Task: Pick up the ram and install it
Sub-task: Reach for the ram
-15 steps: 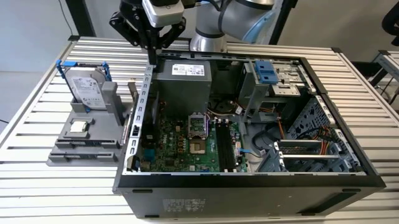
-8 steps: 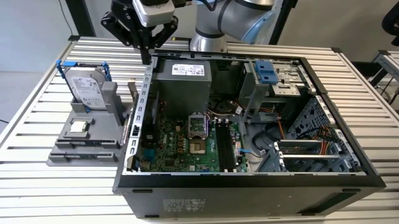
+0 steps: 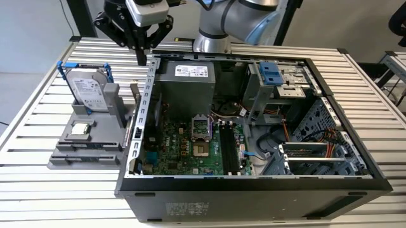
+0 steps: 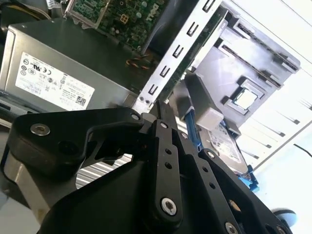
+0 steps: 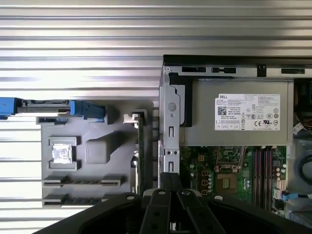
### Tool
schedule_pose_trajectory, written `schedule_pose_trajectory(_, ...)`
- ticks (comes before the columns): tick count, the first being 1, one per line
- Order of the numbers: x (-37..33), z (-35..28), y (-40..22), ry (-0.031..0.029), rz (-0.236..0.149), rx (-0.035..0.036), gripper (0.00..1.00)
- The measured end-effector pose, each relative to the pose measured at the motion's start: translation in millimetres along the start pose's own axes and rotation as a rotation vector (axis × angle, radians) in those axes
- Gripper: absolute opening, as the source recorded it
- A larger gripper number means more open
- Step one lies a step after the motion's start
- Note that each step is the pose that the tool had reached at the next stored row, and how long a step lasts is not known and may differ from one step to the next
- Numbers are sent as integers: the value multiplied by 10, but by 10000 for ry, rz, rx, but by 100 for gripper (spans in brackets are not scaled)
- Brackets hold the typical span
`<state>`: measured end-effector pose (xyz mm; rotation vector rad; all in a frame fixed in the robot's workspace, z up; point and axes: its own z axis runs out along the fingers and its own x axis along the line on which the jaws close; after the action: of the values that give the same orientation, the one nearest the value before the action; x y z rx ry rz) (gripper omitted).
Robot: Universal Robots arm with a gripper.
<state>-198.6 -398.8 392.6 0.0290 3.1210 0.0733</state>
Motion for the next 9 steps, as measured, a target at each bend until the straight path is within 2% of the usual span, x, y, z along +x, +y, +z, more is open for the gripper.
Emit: schedule_pose_trajectory(9, 195, -4, -3, 10, -215, -5, 0)
